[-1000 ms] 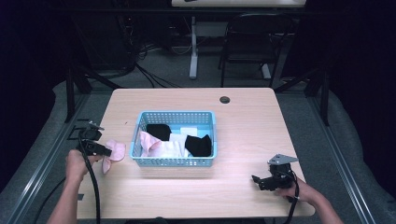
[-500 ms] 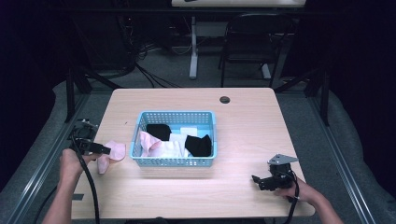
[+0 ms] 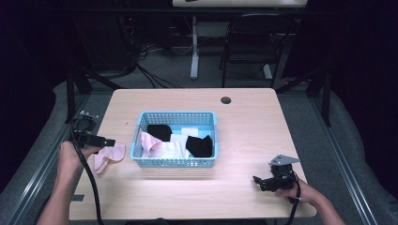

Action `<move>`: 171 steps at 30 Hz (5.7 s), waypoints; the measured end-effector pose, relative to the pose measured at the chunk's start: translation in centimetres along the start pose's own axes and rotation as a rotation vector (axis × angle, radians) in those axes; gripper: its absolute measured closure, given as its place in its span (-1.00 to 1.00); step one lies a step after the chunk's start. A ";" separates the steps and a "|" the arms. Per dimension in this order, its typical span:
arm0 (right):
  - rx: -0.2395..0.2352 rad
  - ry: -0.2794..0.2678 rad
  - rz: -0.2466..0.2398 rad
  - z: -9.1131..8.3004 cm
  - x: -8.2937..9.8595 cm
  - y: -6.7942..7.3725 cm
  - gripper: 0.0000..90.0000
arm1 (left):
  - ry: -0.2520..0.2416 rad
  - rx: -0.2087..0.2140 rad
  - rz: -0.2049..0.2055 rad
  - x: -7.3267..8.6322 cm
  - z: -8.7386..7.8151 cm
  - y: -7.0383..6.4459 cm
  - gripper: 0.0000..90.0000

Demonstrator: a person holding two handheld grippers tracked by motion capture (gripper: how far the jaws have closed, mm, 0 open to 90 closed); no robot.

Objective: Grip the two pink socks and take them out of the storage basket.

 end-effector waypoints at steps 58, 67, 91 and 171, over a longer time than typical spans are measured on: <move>-0.001 0.000 0.000 0.0 0.0 0.0 -1.00 | 0.159 0.156 0.228 -1.0 6.4 -13.5 -0.48; -0.001 0.000 0.000 0.0 0.0 0.0 -1.00 | 0.166 0.122 0.221 -0.6 7.2 -13.0 -0.27; -0.001 -0.002 0.001 0.0 0.0 0.0 -1.00 | 0.148 0.117 0.243 -0.7 7.6 -12.8 0.89; 0.000 -0.002 0.001 0.0 0.0 0.0 -1.00 | -0.048 0.106 0.241 -6.0 -5.4 -8.8 0.91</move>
Point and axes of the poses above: each handheld gripper's, and its own axes: z roughly forward along the jaws, x roughly out of its underside, y roughly to its left, the point moved 7 cm from there along z, roughly forward along the jaws, and after that the axes turned 11 degrees about -z, right-handed, at the moved point
